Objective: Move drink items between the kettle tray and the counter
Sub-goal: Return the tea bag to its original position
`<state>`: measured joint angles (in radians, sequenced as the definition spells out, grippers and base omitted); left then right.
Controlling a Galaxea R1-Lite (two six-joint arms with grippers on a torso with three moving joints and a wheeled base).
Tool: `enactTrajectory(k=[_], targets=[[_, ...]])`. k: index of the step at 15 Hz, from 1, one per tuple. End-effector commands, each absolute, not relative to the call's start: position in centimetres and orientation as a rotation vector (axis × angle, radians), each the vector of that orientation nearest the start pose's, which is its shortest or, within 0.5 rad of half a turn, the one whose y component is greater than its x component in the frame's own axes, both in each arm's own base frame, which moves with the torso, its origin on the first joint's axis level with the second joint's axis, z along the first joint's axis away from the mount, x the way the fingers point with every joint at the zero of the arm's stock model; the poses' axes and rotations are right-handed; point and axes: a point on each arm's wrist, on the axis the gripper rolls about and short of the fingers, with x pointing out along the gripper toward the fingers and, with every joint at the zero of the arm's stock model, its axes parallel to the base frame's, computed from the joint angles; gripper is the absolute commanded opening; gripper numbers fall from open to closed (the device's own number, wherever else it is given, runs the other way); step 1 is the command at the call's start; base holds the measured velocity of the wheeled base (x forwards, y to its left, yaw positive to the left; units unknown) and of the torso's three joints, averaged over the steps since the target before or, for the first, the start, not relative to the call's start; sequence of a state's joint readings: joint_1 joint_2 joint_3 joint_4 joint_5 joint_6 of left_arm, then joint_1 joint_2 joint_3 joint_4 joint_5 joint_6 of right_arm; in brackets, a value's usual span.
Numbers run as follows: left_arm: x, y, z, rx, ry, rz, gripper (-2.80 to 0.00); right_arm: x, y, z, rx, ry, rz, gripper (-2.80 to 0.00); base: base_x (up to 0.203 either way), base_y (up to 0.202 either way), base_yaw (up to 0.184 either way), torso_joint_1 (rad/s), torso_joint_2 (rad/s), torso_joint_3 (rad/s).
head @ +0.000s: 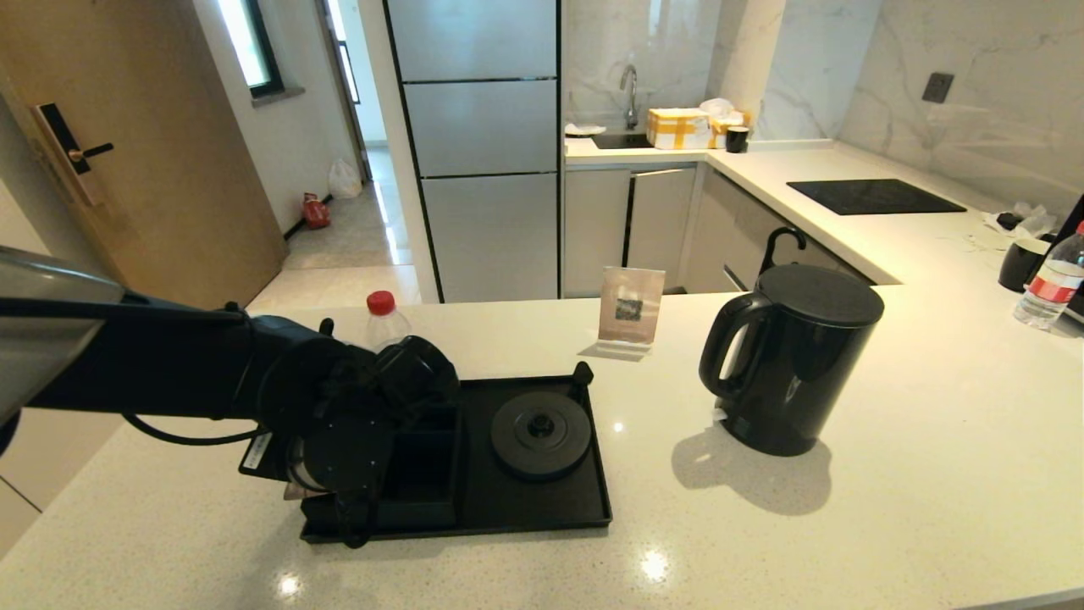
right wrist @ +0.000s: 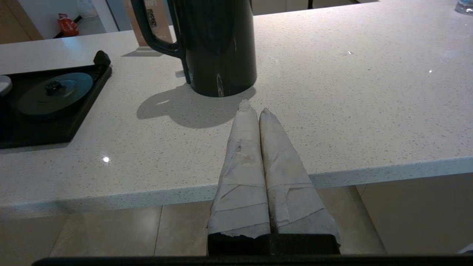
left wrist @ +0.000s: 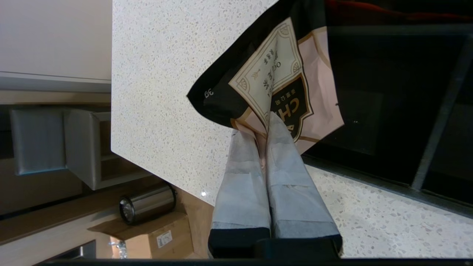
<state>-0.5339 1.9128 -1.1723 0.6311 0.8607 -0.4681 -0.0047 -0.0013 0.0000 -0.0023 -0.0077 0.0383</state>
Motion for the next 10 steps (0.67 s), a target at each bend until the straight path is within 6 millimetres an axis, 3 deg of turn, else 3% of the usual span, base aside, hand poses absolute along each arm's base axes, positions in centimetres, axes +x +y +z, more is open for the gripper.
enactTrajectory(k=[1, 10], targets=[[26.7, -13.8, 12.6, 0.470, 0.939, 0.502, -2.80, -2.3, 0.0, 7.6, 0.038, -0.003, -0.012, -2.80, 0.000, 0.000, 0.000, 0.000, 0.00, 0.000], [26.7, -15.1, 12.4, 0.485, 0.899, 0.491, -2.80, -2.3, 0.0, 7.6, 0.038, -0.003, -0.012, -2.80, 0.000, 0.000, 0.000, 0.000, 0.00, 0.000]])
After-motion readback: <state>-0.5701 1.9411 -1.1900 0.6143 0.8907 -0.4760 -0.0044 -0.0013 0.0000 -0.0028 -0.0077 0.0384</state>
